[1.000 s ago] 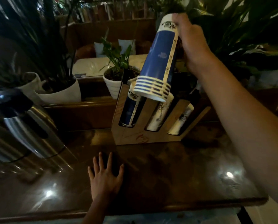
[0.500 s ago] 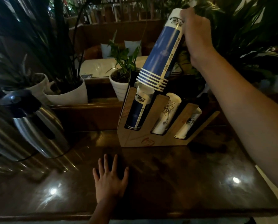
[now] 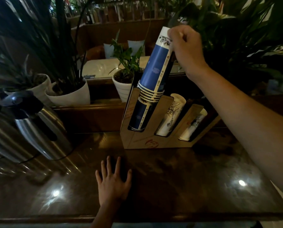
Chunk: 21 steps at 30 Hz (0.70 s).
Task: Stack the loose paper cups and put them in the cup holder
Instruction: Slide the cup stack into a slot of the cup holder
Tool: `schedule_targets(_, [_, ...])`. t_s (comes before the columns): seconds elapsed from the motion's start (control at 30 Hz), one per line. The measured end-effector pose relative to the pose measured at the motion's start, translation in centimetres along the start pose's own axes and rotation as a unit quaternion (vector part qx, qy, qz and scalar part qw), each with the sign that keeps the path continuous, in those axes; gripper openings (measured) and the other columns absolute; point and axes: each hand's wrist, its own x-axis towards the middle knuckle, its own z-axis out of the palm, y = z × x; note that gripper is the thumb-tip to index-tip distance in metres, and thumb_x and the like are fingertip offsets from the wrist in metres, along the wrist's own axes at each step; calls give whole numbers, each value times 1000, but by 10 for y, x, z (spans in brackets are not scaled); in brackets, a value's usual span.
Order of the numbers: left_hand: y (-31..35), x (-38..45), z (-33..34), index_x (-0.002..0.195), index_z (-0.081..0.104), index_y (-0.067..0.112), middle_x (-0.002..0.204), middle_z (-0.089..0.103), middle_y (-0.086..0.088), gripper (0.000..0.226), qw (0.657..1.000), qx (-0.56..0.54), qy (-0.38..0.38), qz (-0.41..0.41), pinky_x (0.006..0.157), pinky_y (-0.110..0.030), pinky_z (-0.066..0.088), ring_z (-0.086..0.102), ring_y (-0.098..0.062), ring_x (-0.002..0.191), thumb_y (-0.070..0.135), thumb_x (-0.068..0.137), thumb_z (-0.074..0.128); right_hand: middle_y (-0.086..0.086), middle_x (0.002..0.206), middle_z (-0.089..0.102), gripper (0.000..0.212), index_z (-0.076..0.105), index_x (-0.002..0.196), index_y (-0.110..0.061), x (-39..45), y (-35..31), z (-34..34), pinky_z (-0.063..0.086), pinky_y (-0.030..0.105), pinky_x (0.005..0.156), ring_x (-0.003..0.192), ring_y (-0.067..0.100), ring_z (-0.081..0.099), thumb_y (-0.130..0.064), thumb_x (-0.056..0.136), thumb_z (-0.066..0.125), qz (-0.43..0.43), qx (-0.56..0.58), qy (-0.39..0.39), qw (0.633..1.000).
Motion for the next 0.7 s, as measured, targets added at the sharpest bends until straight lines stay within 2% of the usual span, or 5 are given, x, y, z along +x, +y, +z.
schedule_targets(0.17, [-1, 1, 3, 158, -2, 43, 167, -16, -1, 93, 1000, -5, 3, 3, 123, -53, -9, -23, -24, 151, 88, 77, -8, -1, 100, 68, 33, 67, 108, -13, -8, 11, 4, 54, 22, 76, 90, 6, 65, -40, 90, 59, 13, -16, -14, 1000])
schedule_targets(0.37, [-4, 2, 5, 158, 0, 43, 168, -12, 0, 89, 1000, -13, 15, 11, 123, -52, -9, -22, -23, 152, 88, 80, -3, -7, 99, 66, 35, 66, 113, -17, -26, 28, 14, 48, 9, 63, 82, -4, 61, -41, 88, 62, 14, -47, -23, 999])
schedule_targets(0.47, [-4, 2, 6, 158, 2, 42, 168, -10, -1, 89, 1000, -12, 22, 10, 123, -52, -9, -21, -23, 152, 87, 82, -2, -4, 100, 67, 37, 66, 115, -13, -31, 34, 17, 46, 8, 63, 82, -6, 61, -39, 89, 63, 6, -53, -31, 998])
schedule_targets(0.57, [-2, 1, 4, 158, 2, 42, 168, -11, -1, 87, 1000, -12, 22, 10, 122, -51, -10, -21, -23, 152, 86, 83, 1, -13, 95, 64, 37, 64, 116, -13, -37, 37, 20, 44, 7, 58, 78, -15, 60, -39, 89, 64, 8, -48, -39, 998])
schedule_targets(0.7, [-2, 1, 2, 158, -1, 42, 167, -15, -1, 85, 1000, -7, 16, 12, 121, -50, -12, -22, -23, 152, 85, 85, 2, -11, 96, 65, 35, 64, 116, -14, -47, 42, 24, 44, 7, 60, 80, -12, 61, -36, 89, 66, 3, -57, -59, 997])
